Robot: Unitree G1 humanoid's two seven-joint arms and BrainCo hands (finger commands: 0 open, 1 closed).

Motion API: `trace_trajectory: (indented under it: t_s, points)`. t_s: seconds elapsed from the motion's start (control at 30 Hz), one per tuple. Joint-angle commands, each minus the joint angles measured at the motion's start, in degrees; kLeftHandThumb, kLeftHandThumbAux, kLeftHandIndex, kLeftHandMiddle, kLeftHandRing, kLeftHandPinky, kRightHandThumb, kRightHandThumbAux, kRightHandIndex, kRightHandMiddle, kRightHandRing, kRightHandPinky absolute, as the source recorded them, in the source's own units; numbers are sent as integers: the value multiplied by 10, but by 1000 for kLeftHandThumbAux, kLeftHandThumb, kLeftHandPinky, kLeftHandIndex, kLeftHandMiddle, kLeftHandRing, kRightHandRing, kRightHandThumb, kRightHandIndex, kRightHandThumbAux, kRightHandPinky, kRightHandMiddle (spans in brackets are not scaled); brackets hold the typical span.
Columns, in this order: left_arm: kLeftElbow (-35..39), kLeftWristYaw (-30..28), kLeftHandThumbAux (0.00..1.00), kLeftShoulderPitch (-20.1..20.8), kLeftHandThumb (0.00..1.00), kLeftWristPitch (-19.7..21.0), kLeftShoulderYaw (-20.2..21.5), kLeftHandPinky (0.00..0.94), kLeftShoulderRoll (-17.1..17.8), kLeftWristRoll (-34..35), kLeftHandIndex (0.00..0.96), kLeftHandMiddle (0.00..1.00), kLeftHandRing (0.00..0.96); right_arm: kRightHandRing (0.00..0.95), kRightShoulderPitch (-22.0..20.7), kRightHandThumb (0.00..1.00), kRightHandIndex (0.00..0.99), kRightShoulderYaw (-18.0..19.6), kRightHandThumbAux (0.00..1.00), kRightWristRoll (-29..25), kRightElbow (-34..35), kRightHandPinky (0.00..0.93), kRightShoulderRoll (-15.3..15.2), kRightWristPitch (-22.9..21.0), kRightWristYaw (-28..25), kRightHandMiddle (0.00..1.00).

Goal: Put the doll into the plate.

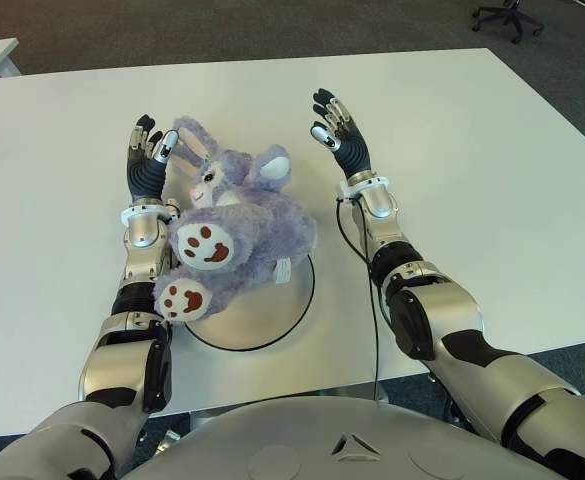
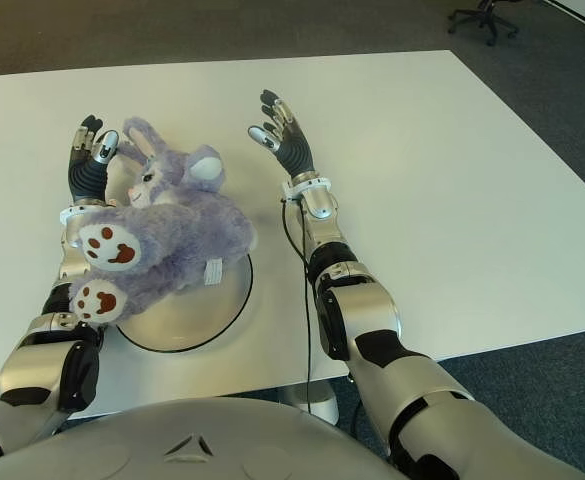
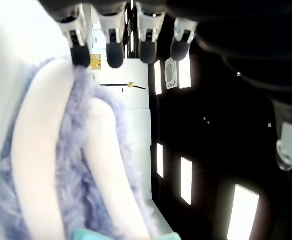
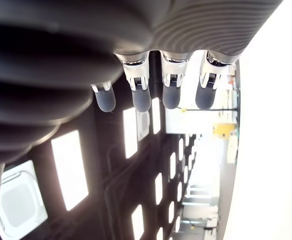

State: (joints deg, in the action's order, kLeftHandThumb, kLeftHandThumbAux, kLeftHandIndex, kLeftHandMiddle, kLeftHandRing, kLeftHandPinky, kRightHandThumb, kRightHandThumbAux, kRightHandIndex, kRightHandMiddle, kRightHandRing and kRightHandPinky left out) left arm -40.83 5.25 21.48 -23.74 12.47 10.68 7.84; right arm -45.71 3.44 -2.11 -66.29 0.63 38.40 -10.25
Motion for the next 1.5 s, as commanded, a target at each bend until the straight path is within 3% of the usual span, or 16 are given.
trace_trajectory:
  t_s: [0.03, 0.47, 1.5]
  points:
    - [-57, -4, 474, -92, 5, 11, -14, 104, -33, -19, 0, 77, 89, 0, -9, 0, 0, 6, 527, 5, -27, 8, 3, -21, 11, 0]
    - [-52, -6, 476, -94, 8, 12, -13, 104, -35, -16, 0, 65, 80, 0, -9, 0, 3, 6, 551, 10, -47, 0, 1, -29, 25, 0]
    - [-45, -8, 469, -103, 0, 8, -15, 112, -34, -18, 0, 85, 95, 0, -9, 0, 7, 8, 506, 28, -66, 0, -4, -66, 59, 0]
